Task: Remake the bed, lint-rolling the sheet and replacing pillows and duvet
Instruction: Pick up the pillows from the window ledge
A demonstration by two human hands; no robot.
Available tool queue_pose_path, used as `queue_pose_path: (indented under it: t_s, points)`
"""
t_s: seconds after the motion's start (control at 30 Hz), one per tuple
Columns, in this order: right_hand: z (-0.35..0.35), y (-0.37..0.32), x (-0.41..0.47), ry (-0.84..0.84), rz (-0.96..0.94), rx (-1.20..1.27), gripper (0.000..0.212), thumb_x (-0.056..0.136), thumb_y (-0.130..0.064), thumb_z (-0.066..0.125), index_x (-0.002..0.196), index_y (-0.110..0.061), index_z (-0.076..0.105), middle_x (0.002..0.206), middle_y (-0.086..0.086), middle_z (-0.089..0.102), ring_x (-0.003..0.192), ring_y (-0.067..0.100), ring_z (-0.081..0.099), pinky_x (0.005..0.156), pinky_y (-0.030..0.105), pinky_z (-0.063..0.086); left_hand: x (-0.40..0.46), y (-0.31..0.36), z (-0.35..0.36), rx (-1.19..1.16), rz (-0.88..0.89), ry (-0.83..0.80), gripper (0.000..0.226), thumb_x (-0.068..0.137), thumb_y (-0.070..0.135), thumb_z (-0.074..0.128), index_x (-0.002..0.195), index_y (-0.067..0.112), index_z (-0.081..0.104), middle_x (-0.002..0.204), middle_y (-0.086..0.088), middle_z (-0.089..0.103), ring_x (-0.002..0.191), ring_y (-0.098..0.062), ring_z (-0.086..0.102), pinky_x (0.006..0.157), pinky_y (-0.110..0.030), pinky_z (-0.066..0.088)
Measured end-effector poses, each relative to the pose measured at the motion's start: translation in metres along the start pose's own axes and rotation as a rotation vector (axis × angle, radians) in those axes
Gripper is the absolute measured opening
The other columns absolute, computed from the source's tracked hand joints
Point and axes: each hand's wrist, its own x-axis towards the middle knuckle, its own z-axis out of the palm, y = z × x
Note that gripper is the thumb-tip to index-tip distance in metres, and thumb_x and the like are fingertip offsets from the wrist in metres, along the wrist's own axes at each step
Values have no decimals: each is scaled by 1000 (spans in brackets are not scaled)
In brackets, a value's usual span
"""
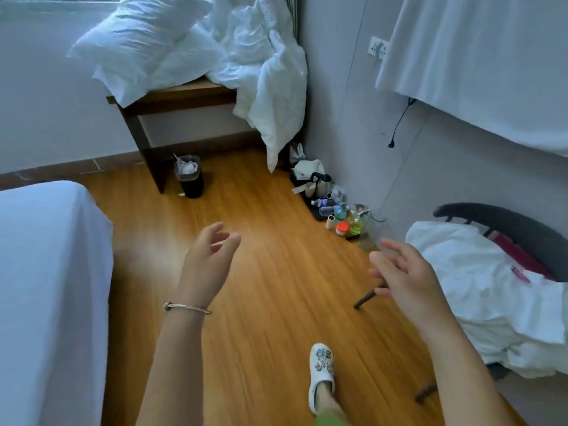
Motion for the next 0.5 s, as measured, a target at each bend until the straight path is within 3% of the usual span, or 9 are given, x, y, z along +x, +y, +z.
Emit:
queue_pose_path:
  t_s: [0.2,0.33,0.5]
  points:
    - [70,-68,257,-151,-95,-14,32,94,-36,59,126,-31,55,104,-7,69,87,6,69,86,40,57,219,10,24,-42,-44,89,50,93,35,58,139,20,44,127,5,54,118,-13,52,87,-23,44]
    - [150,-143,389,-264,-173,6,31,96,-33,56,126,-29,56,108,-5,69,92,10,68,83,35,57,335,25,-7,-57,-58,293,44,94,35,58,136,25,46,122,10,57,112,-7,54,85,-18,45]
    - [292,-195,531,-386,-245,46,36,97,-30,57,132,-25,53,114,-3,67,93,9,69,78,30,57,484,-13,-59,-73,-97,540,39,94,37,58,131,29,49,115,14,58,108,-6,55,87,-24,47]
